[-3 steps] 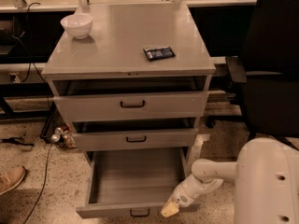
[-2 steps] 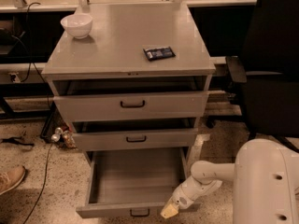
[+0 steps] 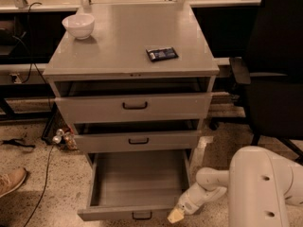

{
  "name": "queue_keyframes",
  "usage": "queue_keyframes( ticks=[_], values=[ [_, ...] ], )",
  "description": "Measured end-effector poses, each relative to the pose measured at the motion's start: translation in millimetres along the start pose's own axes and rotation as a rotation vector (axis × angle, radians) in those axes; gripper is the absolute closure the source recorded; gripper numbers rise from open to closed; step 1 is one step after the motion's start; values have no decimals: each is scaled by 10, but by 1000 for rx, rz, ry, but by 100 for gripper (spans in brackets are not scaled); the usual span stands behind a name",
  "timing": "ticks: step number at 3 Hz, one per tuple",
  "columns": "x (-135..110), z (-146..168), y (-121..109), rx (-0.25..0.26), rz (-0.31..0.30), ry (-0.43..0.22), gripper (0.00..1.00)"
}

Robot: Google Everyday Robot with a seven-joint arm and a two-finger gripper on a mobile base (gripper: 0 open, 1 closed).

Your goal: Close bottom drawer

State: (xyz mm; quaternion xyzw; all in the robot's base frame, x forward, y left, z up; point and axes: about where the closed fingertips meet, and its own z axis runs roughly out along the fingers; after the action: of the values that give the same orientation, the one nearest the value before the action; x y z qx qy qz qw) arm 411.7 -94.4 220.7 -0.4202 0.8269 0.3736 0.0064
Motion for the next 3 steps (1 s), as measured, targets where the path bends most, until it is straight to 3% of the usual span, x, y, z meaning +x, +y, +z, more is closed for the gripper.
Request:
queue_keyframes(
  ticks=[1, 2, 3],
  values=[
    [272, 130, -303, 38, 88, -24, 100],
    [399, 117, -419, 120, 139, -70, 100],
    [285, 26, -604, 207, 134, -160, 100]
  ],
)
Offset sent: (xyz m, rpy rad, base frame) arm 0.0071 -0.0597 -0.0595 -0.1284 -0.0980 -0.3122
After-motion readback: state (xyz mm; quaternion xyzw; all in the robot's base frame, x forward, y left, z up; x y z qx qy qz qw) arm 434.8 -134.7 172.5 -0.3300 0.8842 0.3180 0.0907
